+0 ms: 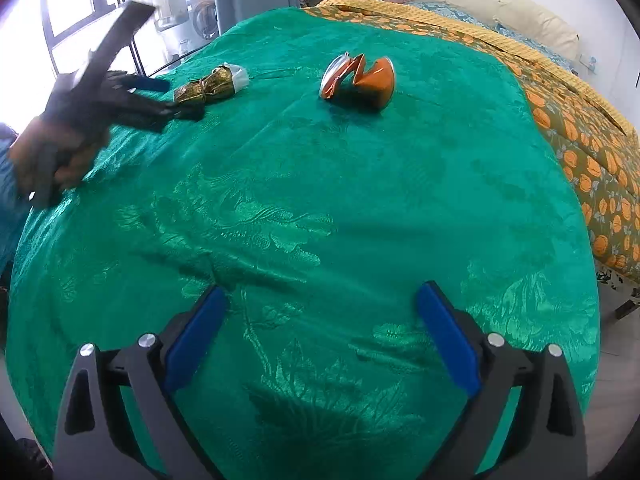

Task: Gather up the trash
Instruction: 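Grasp the gold foil-wrapped packet with the left gripper, then grasp the crushed orange soda can with the right gripper while the left holds the packet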

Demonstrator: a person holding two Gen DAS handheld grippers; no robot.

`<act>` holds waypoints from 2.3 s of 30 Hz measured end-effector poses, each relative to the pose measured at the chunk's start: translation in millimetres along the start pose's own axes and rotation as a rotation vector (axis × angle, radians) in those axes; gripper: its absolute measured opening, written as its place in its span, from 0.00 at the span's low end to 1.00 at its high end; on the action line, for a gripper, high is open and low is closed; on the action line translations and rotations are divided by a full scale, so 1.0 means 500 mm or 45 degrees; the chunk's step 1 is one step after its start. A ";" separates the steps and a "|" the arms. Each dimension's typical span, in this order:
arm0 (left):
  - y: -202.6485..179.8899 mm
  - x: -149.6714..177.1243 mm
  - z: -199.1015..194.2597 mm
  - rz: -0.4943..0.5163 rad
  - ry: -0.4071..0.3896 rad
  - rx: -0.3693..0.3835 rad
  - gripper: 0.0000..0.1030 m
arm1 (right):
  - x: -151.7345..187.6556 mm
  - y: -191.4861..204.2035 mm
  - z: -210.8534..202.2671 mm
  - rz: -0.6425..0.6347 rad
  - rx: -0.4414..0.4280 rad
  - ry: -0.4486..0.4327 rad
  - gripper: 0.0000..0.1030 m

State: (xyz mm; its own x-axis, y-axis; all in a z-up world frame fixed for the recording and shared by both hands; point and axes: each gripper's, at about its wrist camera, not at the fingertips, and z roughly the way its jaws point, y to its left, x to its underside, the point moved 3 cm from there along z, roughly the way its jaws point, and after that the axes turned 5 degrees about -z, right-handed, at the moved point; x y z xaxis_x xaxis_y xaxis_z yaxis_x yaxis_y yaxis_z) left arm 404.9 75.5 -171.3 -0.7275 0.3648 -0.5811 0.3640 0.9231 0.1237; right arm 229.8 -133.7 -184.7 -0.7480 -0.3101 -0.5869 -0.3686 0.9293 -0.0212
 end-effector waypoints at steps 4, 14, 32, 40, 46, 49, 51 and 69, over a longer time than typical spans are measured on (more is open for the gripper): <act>0.012 -0.031 0.027 -0.054 0.001 0.078 0.92 | -0.001 0.001 0.001 0.000 0.001 0.000 0.91; -0.042 0.022 -0.046 -0.257 0.028 0.086 0.41 | 0.000 -0.001 0.002 0.001 0.000 0.000 0.91; -0.121 0.208 -0.147 -0.384 0.037 -0.022 0.92 | -0.013 -0.016 0.000 0.022 -0.043 -0.007 0.93; -0.120 0.207 -0.145 -0.395 0.042 -0.036 0.95 | -0.216 -0.123 0.063 0.217 0.004 -0.165 0.96; -0.116 0.206 -0.143 -0.400 0.042 -0.030 0.95 | -0.324 -0.121 0.172 0.232 0.031 -0.088 0.96; -0.116 0.205 -0.143 -0.401 0.042 -0.029 0.95 | -0.340 -0.119 0.194 0.245 0.034 -0.060 0.86; -0.115 0.204 -0.143 -0.403 0.042 -0.028 0.95 | -0.337 -0.113 0.198 0.229 0.046 -0.032 0.59; -0.114 0.204 -0.142 -0.399 0.042 -0.040 0.95 | -0.038 0.017 -0.073 0.089 -0.004 -0.135 0.57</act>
State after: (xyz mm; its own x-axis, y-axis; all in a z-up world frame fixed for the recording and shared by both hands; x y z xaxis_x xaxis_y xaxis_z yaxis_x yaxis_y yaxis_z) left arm 268.4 68.6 -180.4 -0.8200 0.0653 -0.5687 0.1015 0.9943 -0.0322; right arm 220.9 -127.4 -144.0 -0.7095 -0.2212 -0.6691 -0.3192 0.9474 0.0253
